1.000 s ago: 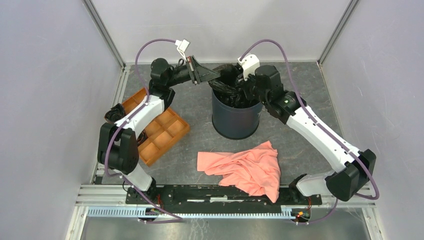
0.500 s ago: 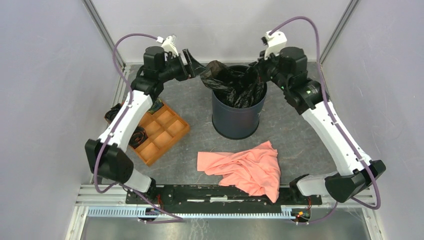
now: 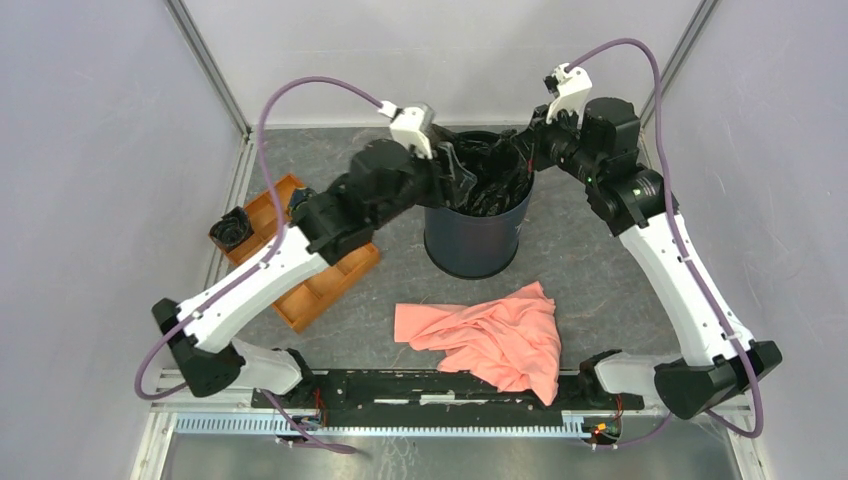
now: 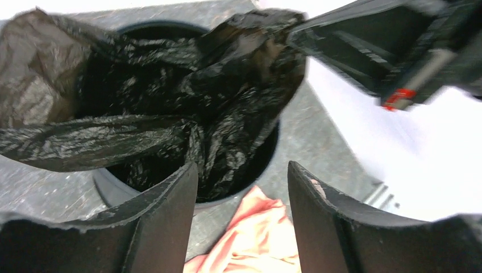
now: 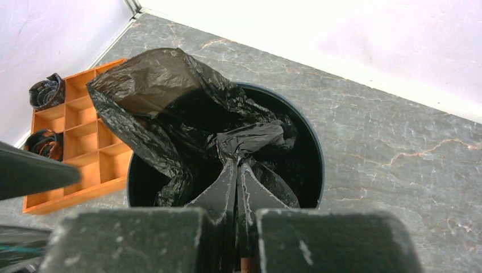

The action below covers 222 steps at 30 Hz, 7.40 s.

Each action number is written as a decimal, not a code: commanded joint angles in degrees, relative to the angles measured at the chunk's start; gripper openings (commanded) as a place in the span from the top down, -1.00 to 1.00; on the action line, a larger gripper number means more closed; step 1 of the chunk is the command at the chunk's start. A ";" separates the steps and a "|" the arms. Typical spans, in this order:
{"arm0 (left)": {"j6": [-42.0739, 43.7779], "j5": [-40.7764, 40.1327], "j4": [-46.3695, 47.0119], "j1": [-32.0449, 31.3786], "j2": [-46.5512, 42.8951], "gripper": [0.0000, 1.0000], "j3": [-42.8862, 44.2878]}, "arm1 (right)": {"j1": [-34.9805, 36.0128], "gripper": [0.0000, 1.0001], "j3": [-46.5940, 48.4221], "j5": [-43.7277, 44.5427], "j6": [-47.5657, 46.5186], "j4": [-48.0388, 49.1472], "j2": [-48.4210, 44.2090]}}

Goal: Put the trash bags into the trash bin

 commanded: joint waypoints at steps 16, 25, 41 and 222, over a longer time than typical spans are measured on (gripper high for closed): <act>3.62 -17.34 3.39 -4.60 12.47 -0.16 0.88 | -0.41 0.99 -3.57 -0.13 0.74 2.70 -6.96; 6.69 -21.00 -1.31 -4.58 18.71 0.39 8.05 | -0.36 0.99 -4.20 1.76 -0.38 2.28 -7.69; -8.57 -7.02 16.97 -4.34 -12.97 0.96 -23.23 | -0.47 0.99 -16.25 5.28 -0.71 -4.41 -21.89; 21.49 3.51 7.88 16.89 32.68 0.50 22.87 | -12.79 0.62 -41.08 -12.63 1.04 13.31 -21.03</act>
